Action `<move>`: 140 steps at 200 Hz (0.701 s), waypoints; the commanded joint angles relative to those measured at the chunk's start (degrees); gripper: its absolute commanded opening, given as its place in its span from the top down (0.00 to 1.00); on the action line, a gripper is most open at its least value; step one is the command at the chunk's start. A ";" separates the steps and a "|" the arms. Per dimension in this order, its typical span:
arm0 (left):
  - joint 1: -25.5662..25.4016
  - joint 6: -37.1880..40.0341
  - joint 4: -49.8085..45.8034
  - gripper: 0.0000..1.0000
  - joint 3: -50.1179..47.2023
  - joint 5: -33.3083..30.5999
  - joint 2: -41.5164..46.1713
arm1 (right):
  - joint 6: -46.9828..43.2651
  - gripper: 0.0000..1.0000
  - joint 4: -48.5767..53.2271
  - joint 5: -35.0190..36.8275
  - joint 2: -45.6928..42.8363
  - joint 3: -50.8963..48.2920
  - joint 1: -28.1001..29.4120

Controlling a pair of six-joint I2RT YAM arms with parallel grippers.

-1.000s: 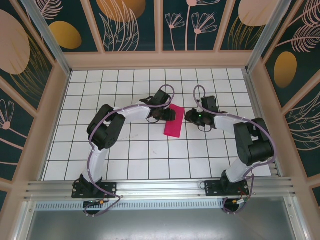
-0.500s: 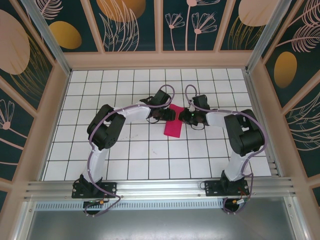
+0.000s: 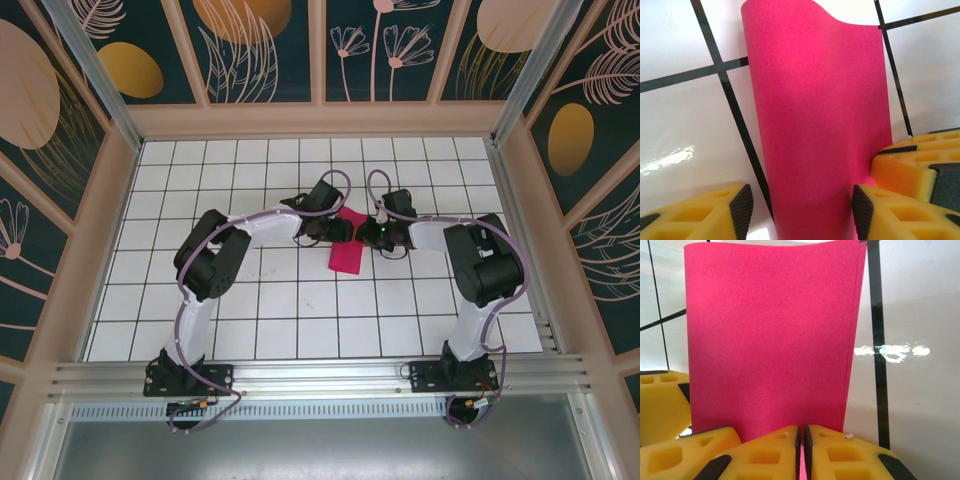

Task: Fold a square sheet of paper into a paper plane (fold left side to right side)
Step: Hold the square sheet of paper at the center of the table.

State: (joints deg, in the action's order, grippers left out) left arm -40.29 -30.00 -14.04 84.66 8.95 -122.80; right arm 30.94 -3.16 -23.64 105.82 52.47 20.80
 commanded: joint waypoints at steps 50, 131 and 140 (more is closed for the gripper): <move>2.77 0.20 2.09 0.33 -6.40 -0.22 13.17 | -1.05 0.84 5.36 3.66 3.51 0.12 0.65; 1.69 -4.78 13.81 0.51 -7.89 18.63 7.28 | -1.58 0.84 6.33 4.43 3.32 0.59 1.30; 1.69 -5.03 13.54 0.51 -7.76 18.11 6.37 | -1.58 0.84 6.41 4.40 3.35 0.65 1.37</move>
State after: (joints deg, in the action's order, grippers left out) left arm -38.33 -33.58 -1.87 75.66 24.29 -113.34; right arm 30.35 -1.54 -22.41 105.95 53.43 21.34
